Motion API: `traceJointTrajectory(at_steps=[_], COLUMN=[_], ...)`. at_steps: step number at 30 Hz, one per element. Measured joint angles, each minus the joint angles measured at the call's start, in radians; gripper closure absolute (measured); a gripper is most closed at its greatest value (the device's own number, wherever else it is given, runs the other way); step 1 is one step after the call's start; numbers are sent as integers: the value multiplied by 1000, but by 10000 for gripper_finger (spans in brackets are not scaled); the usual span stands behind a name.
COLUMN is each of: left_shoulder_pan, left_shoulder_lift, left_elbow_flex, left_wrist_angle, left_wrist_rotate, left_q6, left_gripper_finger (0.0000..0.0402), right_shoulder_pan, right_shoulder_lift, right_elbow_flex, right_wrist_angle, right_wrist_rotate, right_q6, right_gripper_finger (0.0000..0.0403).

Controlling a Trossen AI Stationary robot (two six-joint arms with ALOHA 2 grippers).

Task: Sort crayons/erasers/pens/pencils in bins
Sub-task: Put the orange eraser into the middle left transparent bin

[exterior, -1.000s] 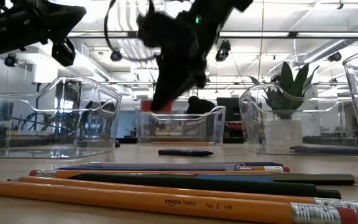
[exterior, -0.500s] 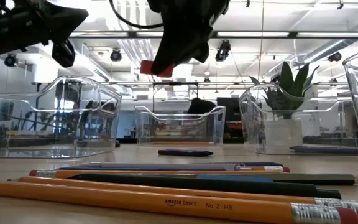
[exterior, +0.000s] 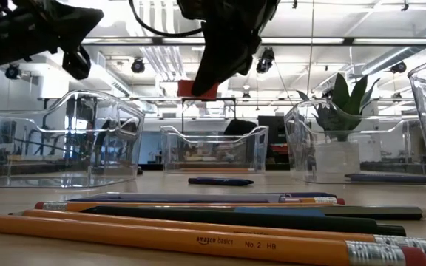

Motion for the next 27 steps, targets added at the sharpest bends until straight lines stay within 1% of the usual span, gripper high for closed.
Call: traceJointTrajectory(at_steps=[4, 7, 9, 12, 14, 18, 19, 22, 27], left_shoulder_pan=[0, -1, -1, -1, -1, -2, -3, -8, -9], left_shoulder_lift=[9, 21, 32, 53, 68, 105, 119, 157, 214], left_elbow_flex=[0, 0, 0, 7, 31, 70, 75, 84, 96], left_wrist_angle=[0, 8, 39, 87, 105, 106, 107, 105, 92], left_wrist_rotate=[5, 26, 26, 26, 35, 190, 215, 224, 227], left_q6=[-2, -57, -80, -72, -75, -77, -78, -73, -55], left_gripper_finger=[402, 402, 402, 402, 402, 400, 397, 378, 321], right_shoulder_pan=[0, 0, 0, 1, 4, 17, 21, 33, 44], right_shoulder_lift=[0, 0, 0, 0, 0, 0, 0, -1, -35], right_elbow_flex=[0, 0, 0, 0, 0, 0, 0, 0, 0], right_wrist_angle=[6, 22, 32, 58, 68, 74, 74, 64, 11], right_wrist_rotate=[1, 1, 0, 0, 0, 0, 0, -1, -2], right_q6=[1, 11, 11, 11, 12, 20, 25, 28, 46], right_gripper_finger=[390, 390, 390, 390, 390, 390, 390, 390, 390])
